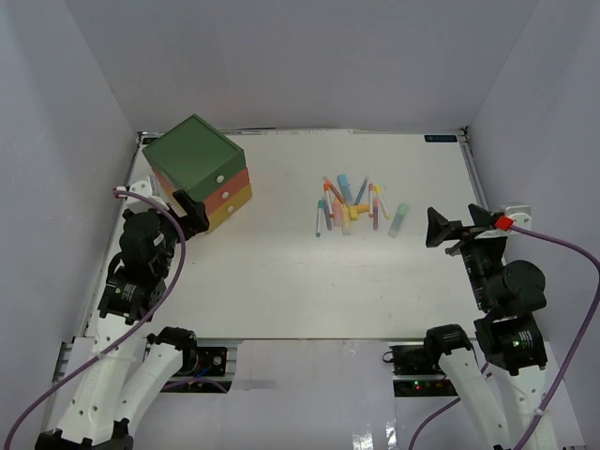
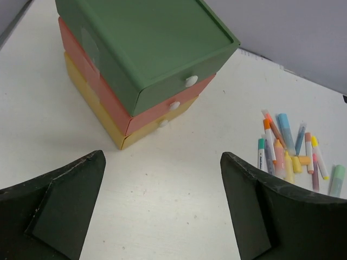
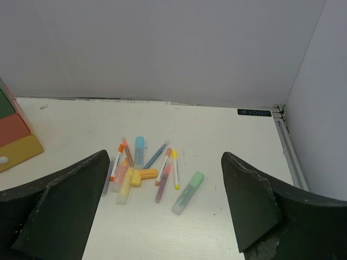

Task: Sort the stationery into containers
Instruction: Open the drawer in the storage box.

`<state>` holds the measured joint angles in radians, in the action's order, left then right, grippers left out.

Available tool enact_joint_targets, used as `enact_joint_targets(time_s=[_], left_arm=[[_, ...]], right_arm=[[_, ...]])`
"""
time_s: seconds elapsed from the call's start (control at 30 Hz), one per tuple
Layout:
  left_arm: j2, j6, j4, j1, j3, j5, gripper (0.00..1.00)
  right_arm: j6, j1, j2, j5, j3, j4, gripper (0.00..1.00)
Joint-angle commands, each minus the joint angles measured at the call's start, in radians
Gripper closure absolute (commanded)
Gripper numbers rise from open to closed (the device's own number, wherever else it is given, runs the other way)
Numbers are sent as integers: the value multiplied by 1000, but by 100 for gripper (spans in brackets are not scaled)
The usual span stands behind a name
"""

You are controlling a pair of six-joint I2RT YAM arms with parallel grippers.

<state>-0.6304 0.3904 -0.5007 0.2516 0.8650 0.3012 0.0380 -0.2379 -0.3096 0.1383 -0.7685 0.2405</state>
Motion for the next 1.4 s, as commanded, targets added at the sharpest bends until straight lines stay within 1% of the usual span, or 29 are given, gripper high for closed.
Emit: enact_joint_targets(time_s=[0.0,0.13,0.3,0.33,0.37,0.4,0.5,0.67,0.7,0.77,0.87,0.9,0.93,1.0,1.03,1.1,1.13,1.2,1.27,1.37], left_arm=[[-12,1,-12,-3,34,-65,2],[-60,7,-25,-3,51,-112,2],[-136,25,-62,-3,115,-140,2],[-158,28,-84,-3,138,-136,2],[-213,34,-111,-3,167,-98,2],[-242,47,-166,-3,230,-79,2],[-345,76,-244,-3,334,-53,2],[-439,134,-252,0,388,-80,2],[-483,134,-256,8,396,-68,2],[-523,140,-259,17,422,-44,2],[-586,172,-259,60,448,53,2],[-598,189,-259,99,454,87,2],[-621,230,-254,124,456,164,2],[-644,263,-230,200,450,243,2],[-661,278,-225,219,448,313,2],[-712,326,-222,251,456,372,2],[-741,337,-219,256,459,421,2],[-761,372,-216,261,470,466,3],[-781,384,-197,261,474,531,6],[-818,390,-193,261,494,585,10]], right_arm=[[22,-6,-13,-32,8,-29,10],[37,-6,-11,-46,21,-30,10],[45,-6,-46,-68,14,-12,10],[45,-6,-58,-68,0,2,10],[45,-6,-65,-68,-8,8,10],[45,-6,-69,-69,-18,13,10],[51,-6,-71,-68,-17,16,10],[71,-6,-62,-88,14,2,10],[72,-8,-60,-86,17,2,10],[80,-6,-49,-88,24,0,10],[83,-8,-23,-80,44,-6,10],[86,-8,-20,-75,49,-7,10],[89,-8,-10,-65,55,-9,10],[97,-9,4,-62,69,-15,10],[97,-11,7,-62,72,-17,10],[99,-12,17,-59,74,-15,10],[97,-15,18,-52,74,-15,10],[96,-20,26,-46,75,-12,10],[95,-24,32,-40,80,-12,10],[95,-29,44,-34,89,-15,10]])
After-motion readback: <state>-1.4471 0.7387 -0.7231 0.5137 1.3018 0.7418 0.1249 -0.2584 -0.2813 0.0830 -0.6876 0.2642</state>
